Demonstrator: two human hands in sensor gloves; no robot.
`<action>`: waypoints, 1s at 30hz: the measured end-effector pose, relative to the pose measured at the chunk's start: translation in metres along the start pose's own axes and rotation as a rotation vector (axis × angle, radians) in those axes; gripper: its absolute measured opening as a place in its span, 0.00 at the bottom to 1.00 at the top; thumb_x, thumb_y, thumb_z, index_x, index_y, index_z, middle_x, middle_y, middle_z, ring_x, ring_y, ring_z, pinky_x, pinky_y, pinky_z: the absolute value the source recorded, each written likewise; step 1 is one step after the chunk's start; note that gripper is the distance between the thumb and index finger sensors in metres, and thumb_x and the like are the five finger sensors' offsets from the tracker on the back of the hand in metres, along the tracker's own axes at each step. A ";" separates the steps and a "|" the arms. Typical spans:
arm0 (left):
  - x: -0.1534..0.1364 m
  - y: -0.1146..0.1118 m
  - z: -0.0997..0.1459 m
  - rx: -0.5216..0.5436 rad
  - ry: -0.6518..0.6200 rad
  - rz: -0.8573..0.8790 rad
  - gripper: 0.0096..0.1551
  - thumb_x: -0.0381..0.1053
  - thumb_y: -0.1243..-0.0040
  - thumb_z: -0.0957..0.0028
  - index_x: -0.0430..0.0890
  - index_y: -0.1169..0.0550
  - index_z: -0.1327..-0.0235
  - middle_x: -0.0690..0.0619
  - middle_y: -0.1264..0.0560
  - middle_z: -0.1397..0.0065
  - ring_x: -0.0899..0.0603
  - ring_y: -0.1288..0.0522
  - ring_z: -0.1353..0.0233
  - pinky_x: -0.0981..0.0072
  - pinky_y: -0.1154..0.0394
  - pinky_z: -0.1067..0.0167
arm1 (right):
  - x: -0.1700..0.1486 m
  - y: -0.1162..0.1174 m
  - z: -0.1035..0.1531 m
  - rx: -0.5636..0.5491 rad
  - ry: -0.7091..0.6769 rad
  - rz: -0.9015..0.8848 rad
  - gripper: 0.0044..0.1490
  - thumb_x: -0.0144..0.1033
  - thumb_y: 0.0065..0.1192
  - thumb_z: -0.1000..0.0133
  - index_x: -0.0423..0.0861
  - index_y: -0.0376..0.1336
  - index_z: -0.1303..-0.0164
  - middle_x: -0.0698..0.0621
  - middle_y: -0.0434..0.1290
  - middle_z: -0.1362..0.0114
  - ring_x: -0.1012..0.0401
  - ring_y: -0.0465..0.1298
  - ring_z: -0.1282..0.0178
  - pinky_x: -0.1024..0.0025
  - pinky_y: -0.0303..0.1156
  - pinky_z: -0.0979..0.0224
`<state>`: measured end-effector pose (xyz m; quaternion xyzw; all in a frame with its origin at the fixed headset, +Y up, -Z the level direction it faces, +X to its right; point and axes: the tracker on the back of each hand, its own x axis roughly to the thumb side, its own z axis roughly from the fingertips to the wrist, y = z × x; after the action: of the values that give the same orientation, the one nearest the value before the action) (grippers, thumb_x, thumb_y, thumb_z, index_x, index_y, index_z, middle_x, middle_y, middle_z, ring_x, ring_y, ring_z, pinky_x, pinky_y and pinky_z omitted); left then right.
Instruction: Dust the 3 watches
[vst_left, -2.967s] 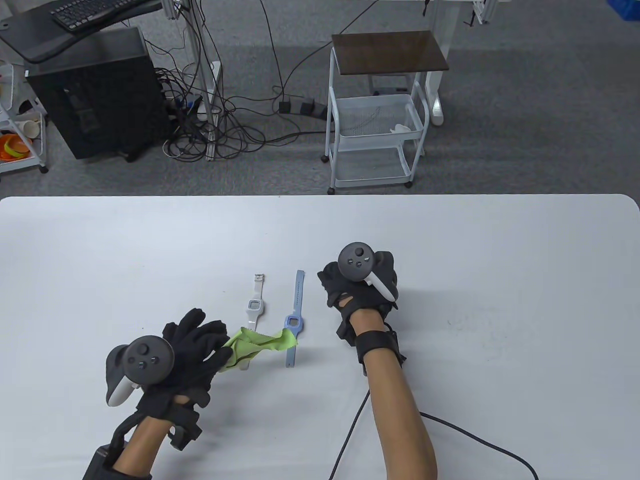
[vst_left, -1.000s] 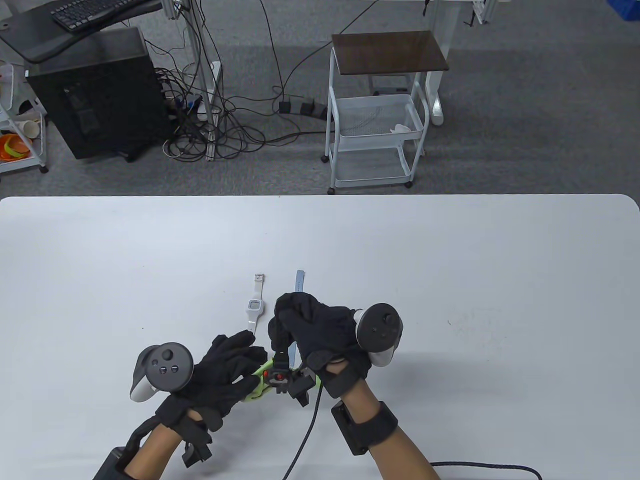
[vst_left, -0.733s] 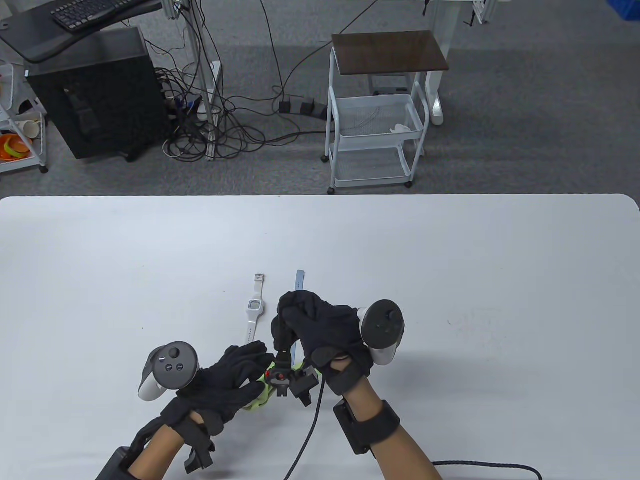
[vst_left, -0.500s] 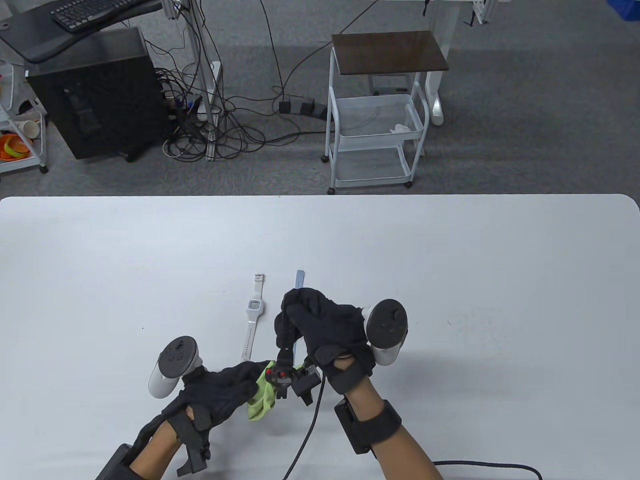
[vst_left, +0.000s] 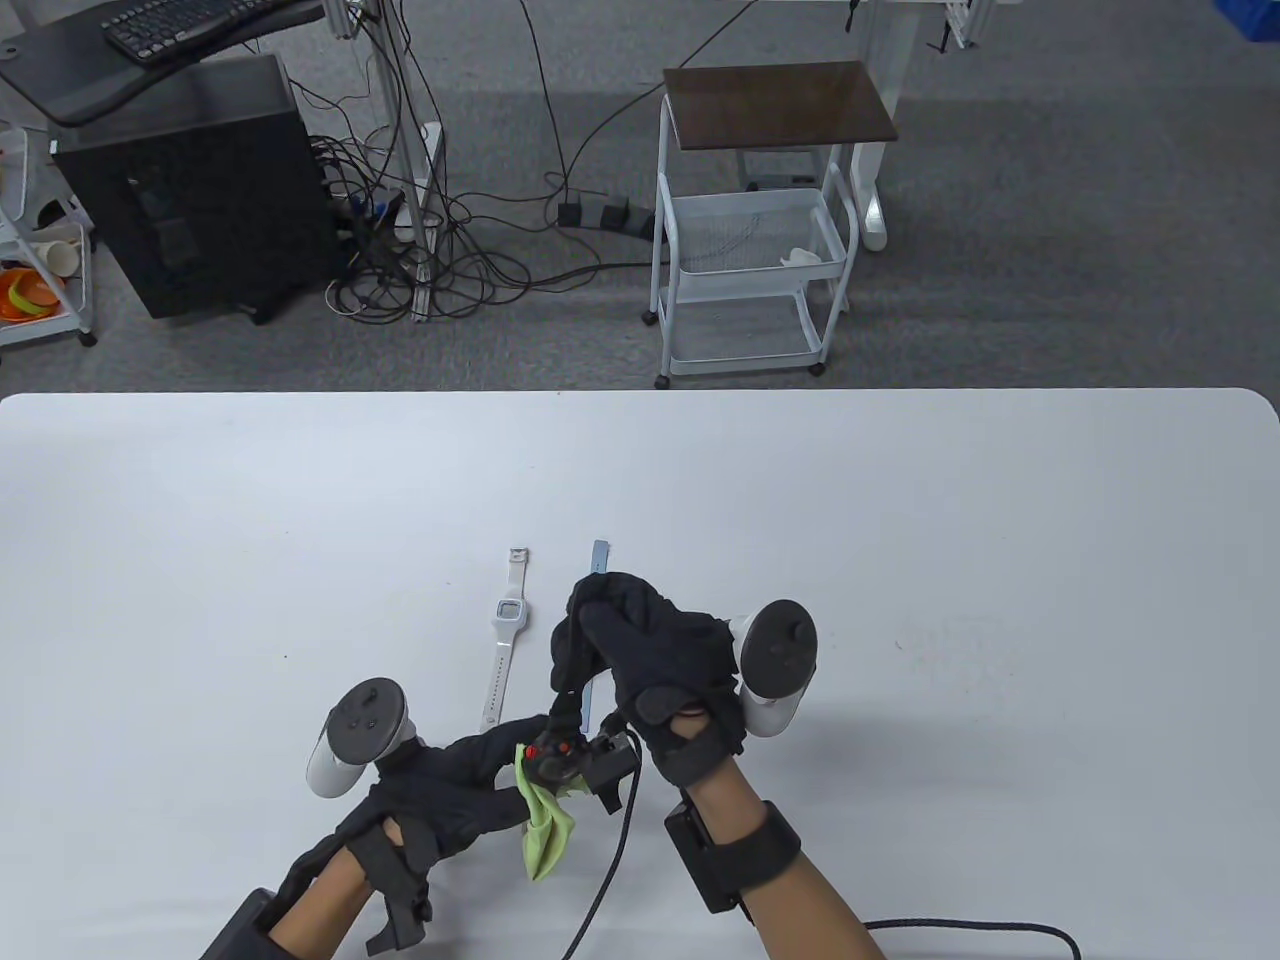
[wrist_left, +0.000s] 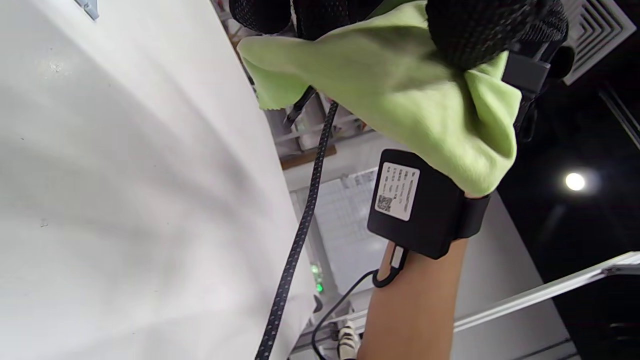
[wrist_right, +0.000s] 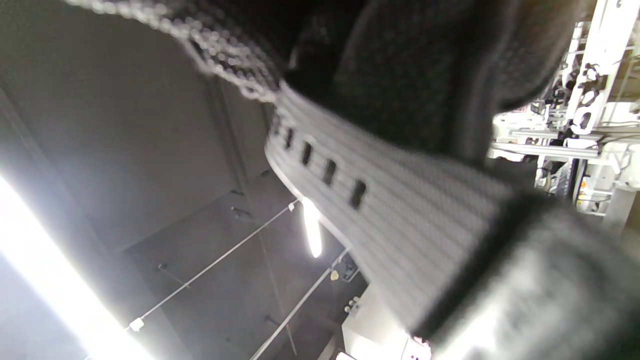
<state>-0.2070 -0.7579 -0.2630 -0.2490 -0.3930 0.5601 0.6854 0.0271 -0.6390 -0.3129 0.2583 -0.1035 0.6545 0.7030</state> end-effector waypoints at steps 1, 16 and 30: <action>0.001 -0.002 -0.002 0.001 -0.001 -0.006 0.47 0.69 0.44 0.39 0.51 0.47 0.15 0.55 0.37 0.21 0.37 0.46 0.13 0.25 0.61 0.24 | 0.000 0.001 0.001 -0.003 -0.003 0.006 0.25 0.43 0.63 0.50 0.41 0.71 0.51 0.49 0.87 0.64 0.61 0.91 0.76 0.53 0.78 0.46; 0.008 -0.001 0.003 0.218 0.013 -0.129 0.29 0.60 0.44 0.40 0.50 0.28 0.30 0.57 0.20 0.35 0.48 0.23 0.25 0.33 0.45 0.21 | 0.001 -0.004 0.002 -0.080 -0.023 0.035 0.25 0.44 0.64 0.52 0.41 0.72 0.53 0.49 0.87 0.65 0.60 0.91 0.76 0.51 0.78 0.46; 0.009 0.002 0.009 0.321 0.060 -0.177 0.28 0.66 0.45 0.43 0.49 0.22 0.40 0.59 0.16 0.49 0.49 0.17 0.37 0.35 0.37 0.25 | 0.000 -0.008 0.002 -0.116 -0.036 0.048 0.24 0.43 0.64 0.52 0.41 0.72 0.53 0.49 0.87 0.64 0.58 0.91 0.74 0.50 0.77 0.46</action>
<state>-0.2153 -0.7500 -0.2574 -0.1175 -0.2985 0.5456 0.7742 0.0356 -0.6402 -0.3127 0.2266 -0.1600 0.6592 0.6989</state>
